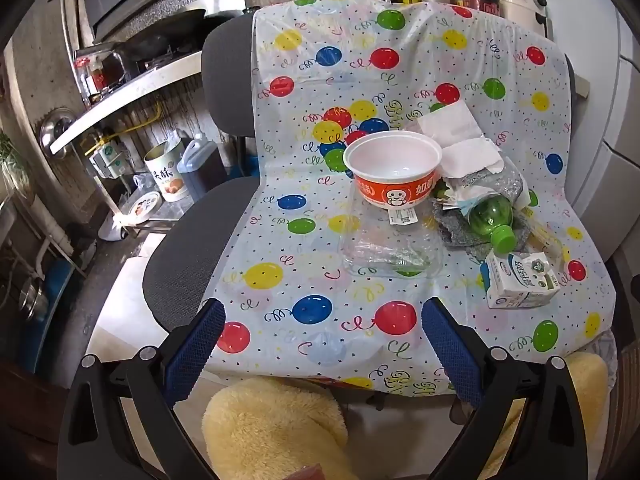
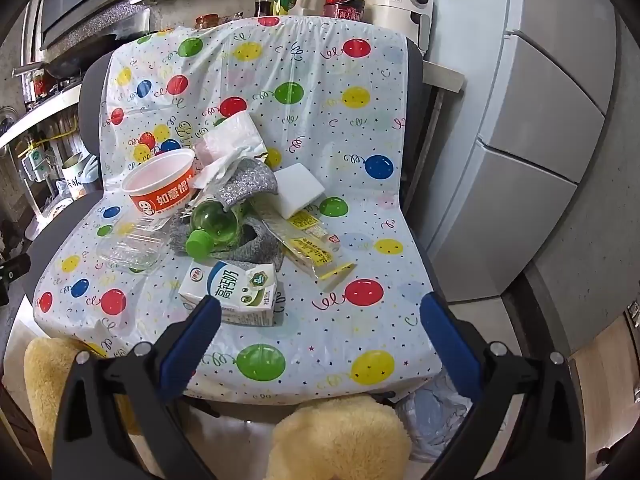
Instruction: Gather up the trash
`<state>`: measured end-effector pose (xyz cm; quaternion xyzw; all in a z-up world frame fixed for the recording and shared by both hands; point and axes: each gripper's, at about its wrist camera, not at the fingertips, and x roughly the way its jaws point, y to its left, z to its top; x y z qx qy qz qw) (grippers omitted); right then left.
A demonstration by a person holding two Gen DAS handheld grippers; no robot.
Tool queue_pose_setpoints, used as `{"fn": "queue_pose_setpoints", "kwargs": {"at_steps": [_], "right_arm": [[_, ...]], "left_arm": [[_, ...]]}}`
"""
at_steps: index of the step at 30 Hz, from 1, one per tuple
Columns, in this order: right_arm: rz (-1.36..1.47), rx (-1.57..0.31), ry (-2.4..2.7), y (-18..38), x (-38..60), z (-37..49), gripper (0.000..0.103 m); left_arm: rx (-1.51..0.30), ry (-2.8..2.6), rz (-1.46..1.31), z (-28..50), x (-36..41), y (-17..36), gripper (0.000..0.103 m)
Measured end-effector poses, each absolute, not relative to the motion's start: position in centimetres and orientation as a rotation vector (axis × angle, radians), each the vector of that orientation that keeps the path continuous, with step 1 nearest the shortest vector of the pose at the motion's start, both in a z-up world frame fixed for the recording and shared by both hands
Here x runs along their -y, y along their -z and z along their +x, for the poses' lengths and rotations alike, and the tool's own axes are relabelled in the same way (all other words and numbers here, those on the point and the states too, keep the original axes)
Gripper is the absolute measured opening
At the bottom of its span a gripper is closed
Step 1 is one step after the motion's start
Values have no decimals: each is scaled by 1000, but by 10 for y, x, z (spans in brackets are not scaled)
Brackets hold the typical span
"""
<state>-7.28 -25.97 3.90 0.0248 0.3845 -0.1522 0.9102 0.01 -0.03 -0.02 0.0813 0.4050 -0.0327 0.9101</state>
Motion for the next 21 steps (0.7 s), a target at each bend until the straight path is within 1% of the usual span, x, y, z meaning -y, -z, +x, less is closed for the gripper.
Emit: {"fn": "queue_pose_setpoints", "kwargs": {"at_steps": [15,21], "right_arm": [[53,-812,323,-37,260,-71,97],[59,-812,323,-37,262,-72,97]], "left_arm": [[-833,65,170,0,6,0,97],[-830,63,163,0,-4,2,97]]}}
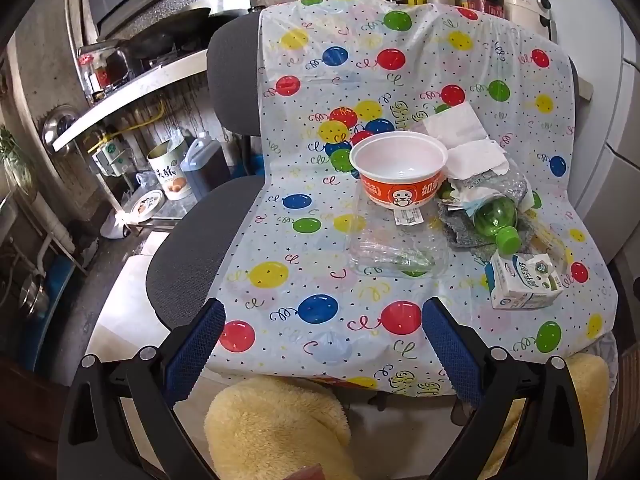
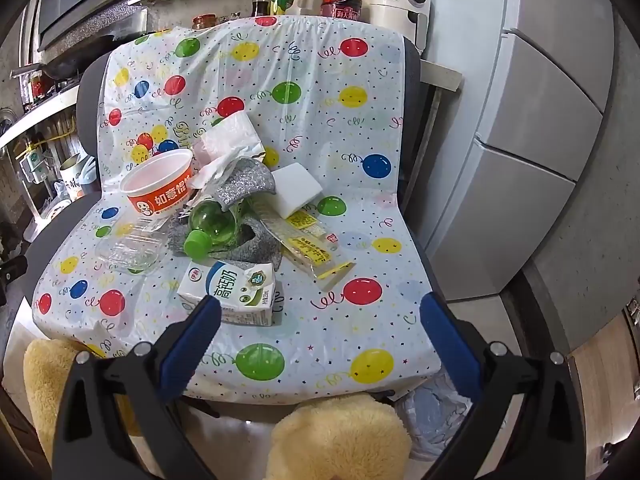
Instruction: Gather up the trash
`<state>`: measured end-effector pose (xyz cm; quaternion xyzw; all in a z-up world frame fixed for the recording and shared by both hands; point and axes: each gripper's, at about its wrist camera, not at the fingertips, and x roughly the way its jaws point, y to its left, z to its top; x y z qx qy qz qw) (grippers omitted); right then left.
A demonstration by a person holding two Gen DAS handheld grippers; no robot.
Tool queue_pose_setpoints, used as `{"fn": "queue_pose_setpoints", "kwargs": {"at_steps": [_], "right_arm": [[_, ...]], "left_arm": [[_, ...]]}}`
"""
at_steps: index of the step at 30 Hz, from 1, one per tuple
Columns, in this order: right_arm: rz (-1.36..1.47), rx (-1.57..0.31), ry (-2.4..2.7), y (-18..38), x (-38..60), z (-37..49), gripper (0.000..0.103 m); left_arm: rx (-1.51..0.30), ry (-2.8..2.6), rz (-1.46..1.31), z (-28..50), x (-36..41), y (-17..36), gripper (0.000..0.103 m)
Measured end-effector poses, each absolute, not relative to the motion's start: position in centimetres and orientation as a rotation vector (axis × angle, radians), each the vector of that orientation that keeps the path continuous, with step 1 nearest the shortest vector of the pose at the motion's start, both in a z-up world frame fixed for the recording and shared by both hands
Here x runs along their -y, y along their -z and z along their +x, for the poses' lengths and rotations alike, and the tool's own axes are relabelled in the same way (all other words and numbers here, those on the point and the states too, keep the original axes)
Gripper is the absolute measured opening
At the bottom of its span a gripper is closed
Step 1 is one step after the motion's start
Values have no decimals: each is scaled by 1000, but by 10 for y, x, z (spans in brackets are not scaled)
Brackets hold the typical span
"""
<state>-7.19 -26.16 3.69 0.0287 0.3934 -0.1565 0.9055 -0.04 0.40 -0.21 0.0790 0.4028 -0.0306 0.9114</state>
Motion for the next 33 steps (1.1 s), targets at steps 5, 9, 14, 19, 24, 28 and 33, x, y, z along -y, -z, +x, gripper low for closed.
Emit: {"fn": "queue_pose_setpoints", "kwargs": {"at_steps": [5,9,14,19,24,28,33], "right_arm": [[60,-812,325,-37,261,-72,97],[62,-809,325,-36,262,-72,97],[62,-809,324,-36,261,-73,97],[63,-809,324,-37,261,-73,97],[63,-811,324,-37,261,-73,97],[64,-810,324,-38,261,-74,97],[66,-808,325,-39,261,-74,97]], "left_arm": [[-827,56,156,0,-6,-1,97],[-828,57,156,0,-7,-1,97],[-827,56,155,0,-7,-1,97],[-824,55,154,0,-8,-2,97],[-824,53,150,0,-9,-4,97],[-823,52,148,0,-11,-5,97],[-818,50,146,-1,-14,-7,97]]}}
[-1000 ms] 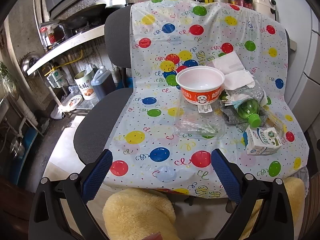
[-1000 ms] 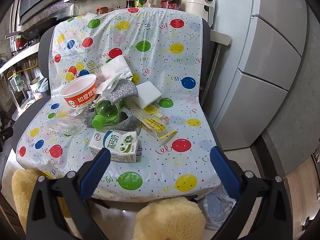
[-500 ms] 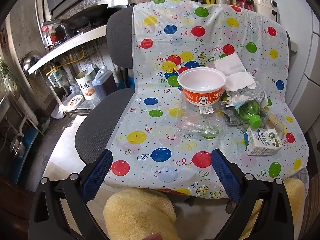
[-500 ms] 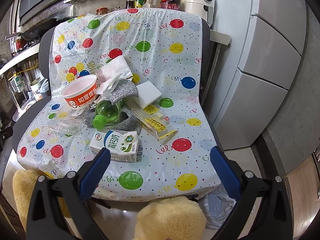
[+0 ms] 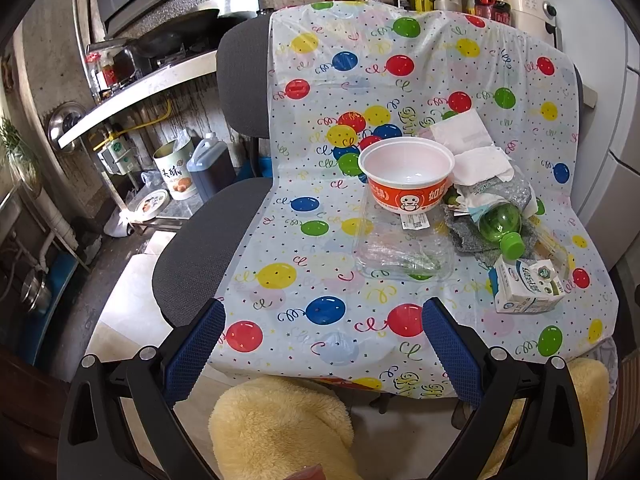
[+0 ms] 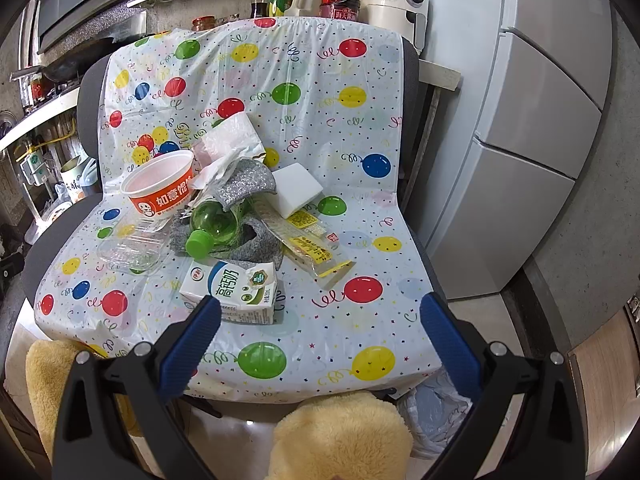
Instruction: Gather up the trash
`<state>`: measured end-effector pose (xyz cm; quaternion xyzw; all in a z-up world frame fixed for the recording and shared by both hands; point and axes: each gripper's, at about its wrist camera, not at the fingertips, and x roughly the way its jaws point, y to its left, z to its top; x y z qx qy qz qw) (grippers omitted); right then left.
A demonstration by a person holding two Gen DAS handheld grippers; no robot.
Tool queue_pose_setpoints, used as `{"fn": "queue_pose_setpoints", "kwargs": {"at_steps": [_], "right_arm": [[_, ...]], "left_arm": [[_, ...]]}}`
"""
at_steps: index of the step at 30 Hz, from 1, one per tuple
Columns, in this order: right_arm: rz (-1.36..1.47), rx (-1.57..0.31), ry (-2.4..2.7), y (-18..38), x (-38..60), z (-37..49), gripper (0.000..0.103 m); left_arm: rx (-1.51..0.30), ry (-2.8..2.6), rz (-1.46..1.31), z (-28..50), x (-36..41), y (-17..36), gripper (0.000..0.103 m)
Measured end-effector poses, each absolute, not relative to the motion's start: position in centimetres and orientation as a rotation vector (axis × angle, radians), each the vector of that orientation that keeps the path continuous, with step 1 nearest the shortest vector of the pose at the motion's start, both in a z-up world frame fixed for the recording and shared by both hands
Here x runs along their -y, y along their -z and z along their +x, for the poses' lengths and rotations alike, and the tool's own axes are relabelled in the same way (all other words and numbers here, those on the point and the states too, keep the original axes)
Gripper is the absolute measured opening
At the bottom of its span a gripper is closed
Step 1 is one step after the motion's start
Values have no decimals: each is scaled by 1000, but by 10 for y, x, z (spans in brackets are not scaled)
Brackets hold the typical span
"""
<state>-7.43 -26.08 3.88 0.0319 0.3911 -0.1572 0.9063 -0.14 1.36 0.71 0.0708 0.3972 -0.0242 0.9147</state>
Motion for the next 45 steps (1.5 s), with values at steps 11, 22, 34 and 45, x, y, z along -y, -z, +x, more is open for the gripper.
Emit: {"fn": "queue_pose_setpoints", "kwargs": {"at_steps": [11,22,34,45], "right_arm": [[67,-806,322,-41,262,-74,97],[67,-806,323,-41,261,-74,97],[67,-805,323,-40,261,-74,97],[75,-810,307,-39,263,-72,97]], "left_arm": [[-813,49,146,-2,-14,-11,97],[-812,50,147,-2,-14,-12,97],[-811,50,147,-2,-14,-11,97],[-825,46,146,1,-13,-9,97]]}}
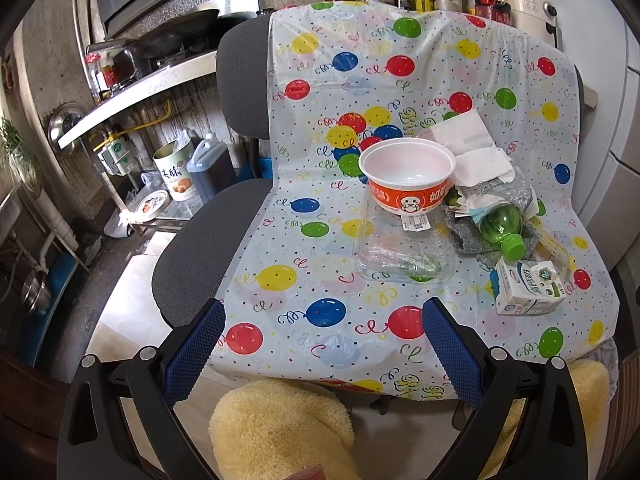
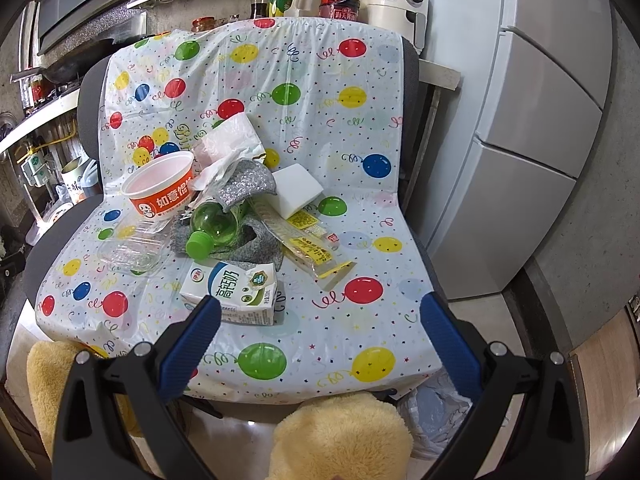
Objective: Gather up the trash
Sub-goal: 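Reach the right gripper to the white milk carton and close on it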
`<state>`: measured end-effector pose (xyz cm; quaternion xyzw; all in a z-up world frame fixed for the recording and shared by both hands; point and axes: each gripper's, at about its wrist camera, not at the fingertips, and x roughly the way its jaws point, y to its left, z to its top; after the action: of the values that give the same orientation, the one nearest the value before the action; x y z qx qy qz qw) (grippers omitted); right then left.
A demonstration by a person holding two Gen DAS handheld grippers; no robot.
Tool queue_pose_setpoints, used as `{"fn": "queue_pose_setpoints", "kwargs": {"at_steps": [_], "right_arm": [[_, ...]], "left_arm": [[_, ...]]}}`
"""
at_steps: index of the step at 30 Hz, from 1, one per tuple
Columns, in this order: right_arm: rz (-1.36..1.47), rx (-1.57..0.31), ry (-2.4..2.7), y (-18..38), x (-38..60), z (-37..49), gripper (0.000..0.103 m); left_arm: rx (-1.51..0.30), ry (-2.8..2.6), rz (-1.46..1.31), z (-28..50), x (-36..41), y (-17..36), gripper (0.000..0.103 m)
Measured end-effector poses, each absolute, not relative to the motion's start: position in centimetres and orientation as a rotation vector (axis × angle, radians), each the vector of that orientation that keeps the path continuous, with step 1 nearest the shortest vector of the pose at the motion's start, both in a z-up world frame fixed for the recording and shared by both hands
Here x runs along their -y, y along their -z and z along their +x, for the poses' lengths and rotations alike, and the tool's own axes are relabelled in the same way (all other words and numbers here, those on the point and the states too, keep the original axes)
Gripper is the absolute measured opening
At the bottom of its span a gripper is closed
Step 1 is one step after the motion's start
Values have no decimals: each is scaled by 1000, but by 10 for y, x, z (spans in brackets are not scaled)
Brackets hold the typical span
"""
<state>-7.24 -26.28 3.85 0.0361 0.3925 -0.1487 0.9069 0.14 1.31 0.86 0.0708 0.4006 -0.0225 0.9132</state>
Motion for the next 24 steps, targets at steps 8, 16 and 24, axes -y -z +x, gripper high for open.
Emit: {"fn": "queue_pose_setpoints", "kwargs": {"at_steps": [8,16,24], "right_arm": [[81,-810,218,-15,260,-62,97],[86,-794,154,14,256,-41,97],[81,-903,67,57,249,-15,97]], "left_arm": [[-873,59,142,21,-11,20,96],[-885,103,148,39,-1,51,96],[-882,126,186,54,9,74,96]]}}
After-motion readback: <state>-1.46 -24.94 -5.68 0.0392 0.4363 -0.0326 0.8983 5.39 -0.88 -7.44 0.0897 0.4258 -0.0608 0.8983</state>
